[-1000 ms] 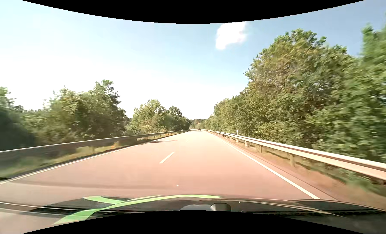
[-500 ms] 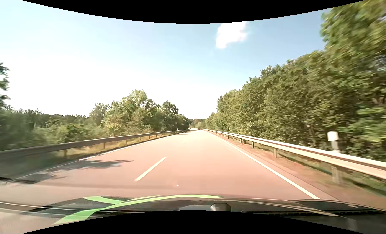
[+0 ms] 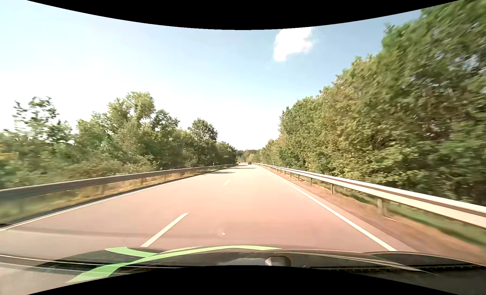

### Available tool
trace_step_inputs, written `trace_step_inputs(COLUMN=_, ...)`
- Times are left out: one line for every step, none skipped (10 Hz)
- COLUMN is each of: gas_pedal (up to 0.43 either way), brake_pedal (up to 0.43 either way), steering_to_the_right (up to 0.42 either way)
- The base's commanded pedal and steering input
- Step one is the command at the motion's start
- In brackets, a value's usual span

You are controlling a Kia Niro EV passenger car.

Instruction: Follow the waypoints while adhering to traffic rules and regulations

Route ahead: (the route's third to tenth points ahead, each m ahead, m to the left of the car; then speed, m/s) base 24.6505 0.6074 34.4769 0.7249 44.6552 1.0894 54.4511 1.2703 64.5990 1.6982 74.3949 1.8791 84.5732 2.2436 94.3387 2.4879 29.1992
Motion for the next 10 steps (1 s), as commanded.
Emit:
trace_step_inputs(gas_pedal=0.319, brake_pedal=0.000, steering_to_the_right=-0.004)
trace_step_inputs(gas_pedal=0.311, brake_pedal=0.000, steering_to_the_right=-0.004)
trace_step_inputs(gas_pedal=0.299, brake_pedal=0.000, steering_to_the_right=-0.004)
trace_step_inputs(gas_pedal=0.280, brake_pedal=0.000, steering_to_the_right=-0.004)
trace_step_inputs(gas_pedal=0.228, brake_pedal=0.000, steering_to_the_right=-0.005)
trace_step_inputs(gas_pedal=0.220, brake_pedal=0.000, steering_to_the_right=-0.004)
trace_step_inputs(gas_pedal=0.220, brake_pedal=0.000, steering_to_the_right=-0.005)
trace_step_inputs(gas_pedal=0.220, brake_pedal=0.000, steering_to_the_right=-0.005)
trace_step_inputs(gas_pedal=0.220, brake_pedal=0.000, steering_to_the_right=-0.004)
trace_step_inputs(gas_pedal=0.220, brake_pedal=0.000, steering_to_the_right=-0.004)
